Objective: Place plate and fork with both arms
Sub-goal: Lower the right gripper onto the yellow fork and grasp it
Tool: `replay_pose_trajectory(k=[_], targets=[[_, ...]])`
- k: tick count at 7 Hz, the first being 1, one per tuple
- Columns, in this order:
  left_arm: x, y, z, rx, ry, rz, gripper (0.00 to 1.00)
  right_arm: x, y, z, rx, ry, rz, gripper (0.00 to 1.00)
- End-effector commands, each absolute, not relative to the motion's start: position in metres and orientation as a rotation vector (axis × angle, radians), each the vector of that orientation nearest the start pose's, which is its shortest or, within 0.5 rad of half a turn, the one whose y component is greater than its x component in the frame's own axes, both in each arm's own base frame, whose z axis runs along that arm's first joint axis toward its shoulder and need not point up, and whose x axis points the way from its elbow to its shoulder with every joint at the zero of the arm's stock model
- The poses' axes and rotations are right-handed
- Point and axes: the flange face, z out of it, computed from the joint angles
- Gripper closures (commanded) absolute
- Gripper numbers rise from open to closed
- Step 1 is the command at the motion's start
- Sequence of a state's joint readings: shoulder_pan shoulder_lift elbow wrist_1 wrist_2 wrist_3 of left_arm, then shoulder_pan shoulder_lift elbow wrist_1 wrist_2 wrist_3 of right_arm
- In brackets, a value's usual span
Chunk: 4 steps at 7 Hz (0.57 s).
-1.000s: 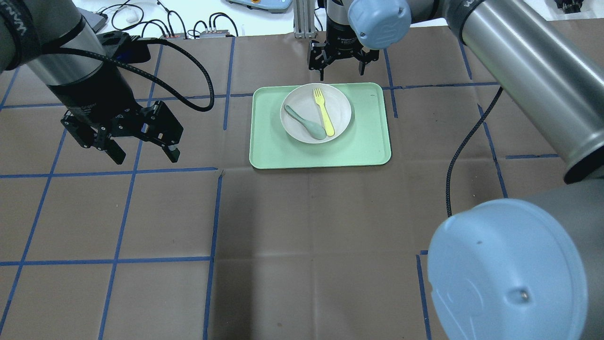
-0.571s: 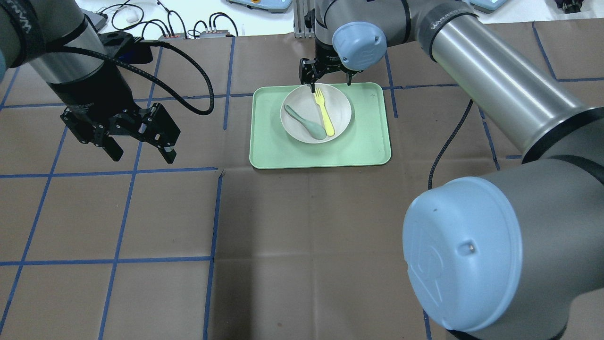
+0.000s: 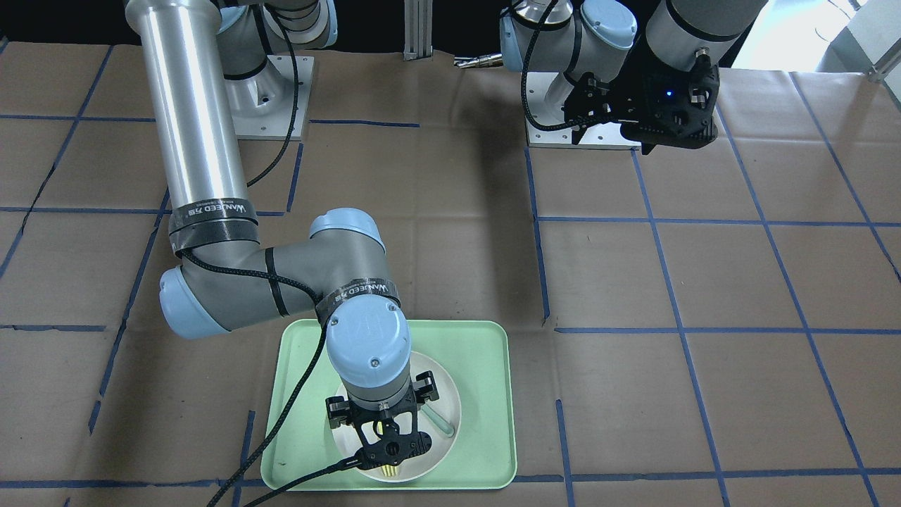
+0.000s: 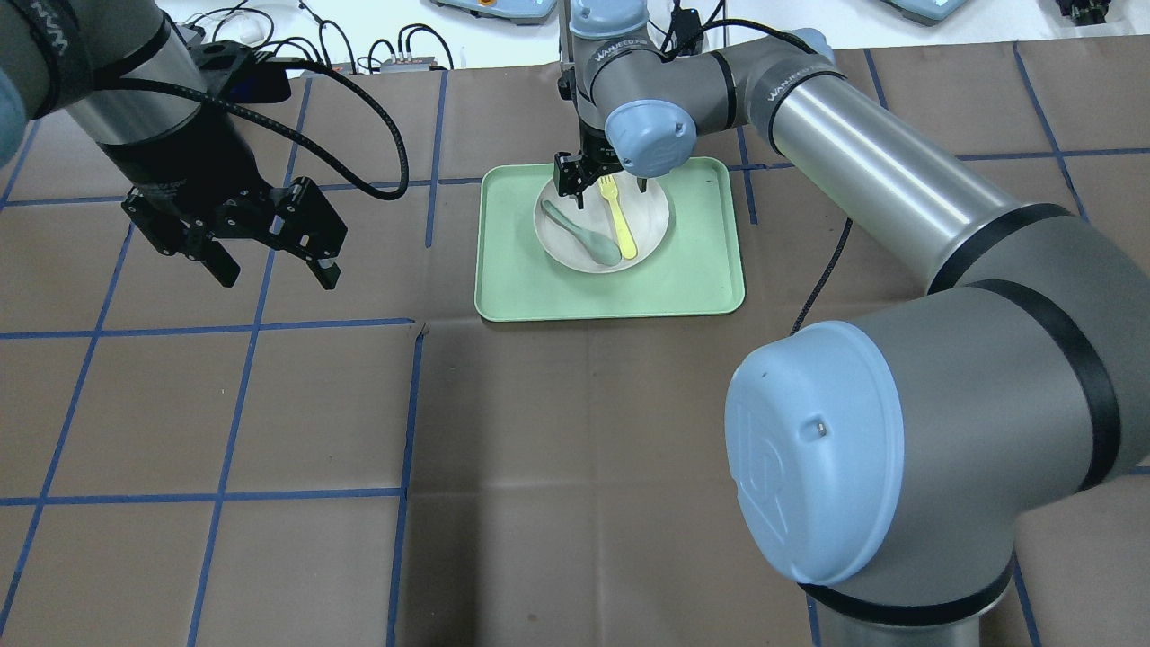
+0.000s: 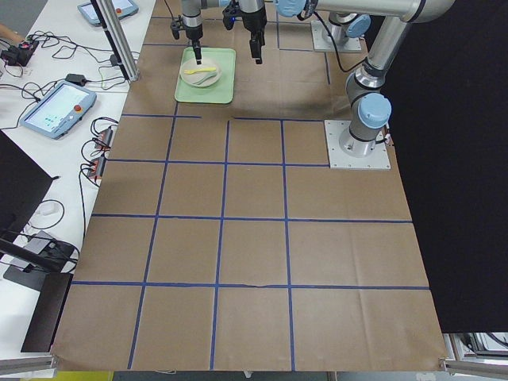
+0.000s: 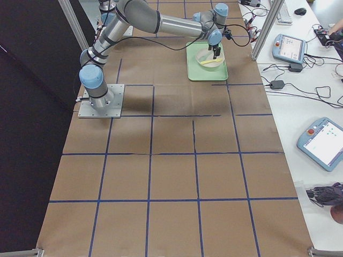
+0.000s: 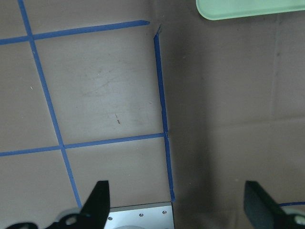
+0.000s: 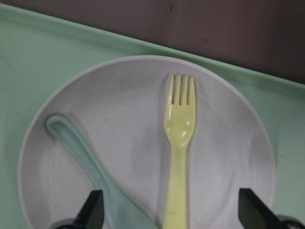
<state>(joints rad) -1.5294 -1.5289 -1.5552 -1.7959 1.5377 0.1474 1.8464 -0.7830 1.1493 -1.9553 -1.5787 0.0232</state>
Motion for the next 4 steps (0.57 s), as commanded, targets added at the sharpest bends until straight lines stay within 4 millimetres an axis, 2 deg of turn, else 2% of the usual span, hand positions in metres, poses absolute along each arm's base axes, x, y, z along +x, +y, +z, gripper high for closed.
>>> replay_pose_trajectory(k=[1, 2, 4], targets=[[-0.118, -0.4611, 0.497, 0.125, 3.179, 0.249, 0.0, 0.3249, -0.6995, 0.2056, -0.362, 3.132, 0.019, 0.03], [-0.1188, -0.4612, 0.4985, 0.076, 3.18, 0.245, 0.0, 0.3295, -0.7037, 0.2095, -0.363, 3.122, -0.083, 0.03], [-0.118, -0.4613, 0.4978, 0.064, 3.178, 0.247, 0.0, 0.3328, -0.7029, 0.2128, -0.37, 3.12, -0.103, 0.16]])
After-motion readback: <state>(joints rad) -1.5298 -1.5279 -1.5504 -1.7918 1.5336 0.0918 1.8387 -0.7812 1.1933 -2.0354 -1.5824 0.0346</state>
